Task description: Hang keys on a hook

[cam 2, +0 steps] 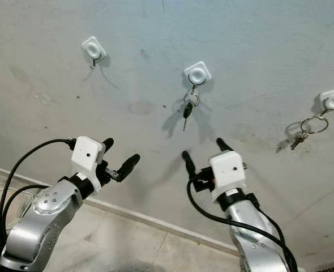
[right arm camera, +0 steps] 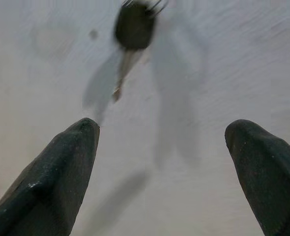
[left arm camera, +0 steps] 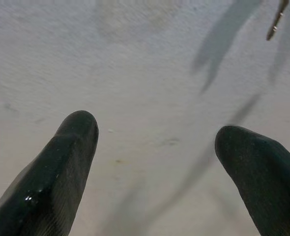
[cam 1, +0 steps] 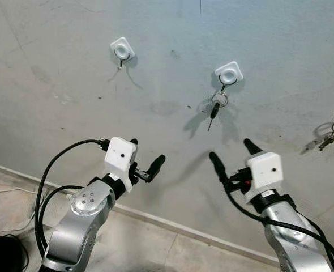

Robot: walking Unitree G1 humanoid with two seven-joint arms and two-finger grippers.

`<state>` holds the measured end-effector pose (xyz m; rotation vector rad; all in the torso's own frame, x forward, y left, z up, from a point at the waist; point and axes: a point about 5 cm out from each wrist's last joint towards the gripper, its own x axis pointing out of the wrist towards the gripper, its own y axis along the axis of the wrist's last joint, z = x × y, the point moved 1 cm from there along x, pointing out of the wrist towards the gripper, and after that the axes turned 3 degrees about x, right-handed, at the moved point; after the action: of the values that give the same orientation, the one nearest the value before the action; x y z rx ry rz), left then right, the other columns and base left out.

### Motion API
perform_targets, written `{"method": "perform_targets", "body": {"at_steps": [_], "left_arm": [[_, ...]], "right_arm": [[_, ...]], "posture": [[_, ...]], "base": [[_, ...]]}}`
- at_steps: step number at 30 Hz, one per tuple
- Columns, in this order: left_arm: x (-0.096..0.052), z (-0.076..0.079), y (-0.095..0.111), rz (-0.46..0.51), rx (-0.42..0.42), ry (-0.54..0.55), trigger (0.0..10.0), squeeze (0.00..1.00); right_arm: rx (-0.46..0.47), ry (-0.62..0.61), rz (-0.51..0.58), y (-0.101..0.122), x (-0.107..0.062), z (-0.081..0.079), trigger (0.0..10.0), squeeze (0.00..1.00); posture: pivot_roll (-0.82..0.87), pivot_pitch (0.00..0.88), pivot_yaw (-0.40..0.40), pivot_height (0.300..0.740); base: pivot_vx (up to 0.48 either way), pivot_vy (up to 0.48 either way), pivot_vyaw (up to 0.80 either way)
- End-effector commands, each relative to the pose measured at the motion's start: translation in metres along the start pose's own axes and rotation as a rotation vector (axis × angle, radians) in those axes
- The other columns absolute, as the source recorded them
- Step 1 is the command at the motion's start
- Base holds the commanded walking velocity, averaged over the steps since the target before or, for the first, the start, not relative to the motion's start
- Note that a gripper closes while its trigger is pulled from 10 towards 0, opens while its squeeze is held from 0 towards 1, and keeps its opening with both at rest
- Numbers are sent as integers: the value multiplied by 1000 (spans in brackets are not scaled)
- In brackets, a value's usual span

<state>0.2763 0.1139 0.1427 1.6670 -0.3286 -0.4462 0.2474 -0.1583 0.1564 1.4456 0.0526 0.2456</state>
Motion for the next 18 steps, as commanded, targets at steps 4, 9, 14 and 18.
{"method": "perform_targets", "body": {"at_steps": [4,9,14,18], "left_arm": [[-3,-3,-7,-30,10,30,10000,0],[6,-8,-3,-24,28,95,10000,0],[14,-13,2,-33,3,113,10000,0],[14,-12,2,-28,-24,104,10000,0]], "right_arm": [[70,-109,-12,3,-8,15,10000,1000],[97,-82,-18,4,-3,11,10000,286],[114,-80,-26,7,5,11,10000,0],[110,-73,-27,8,7,12,10000,0]], "posture": [[121,12,-37,740],[116,4,-46,740],[114,0,-57,740],[112,0,-64,740]], "base": [[0,0,0],[0,0,0],[0,0,-544],[0,0,-763]]}}
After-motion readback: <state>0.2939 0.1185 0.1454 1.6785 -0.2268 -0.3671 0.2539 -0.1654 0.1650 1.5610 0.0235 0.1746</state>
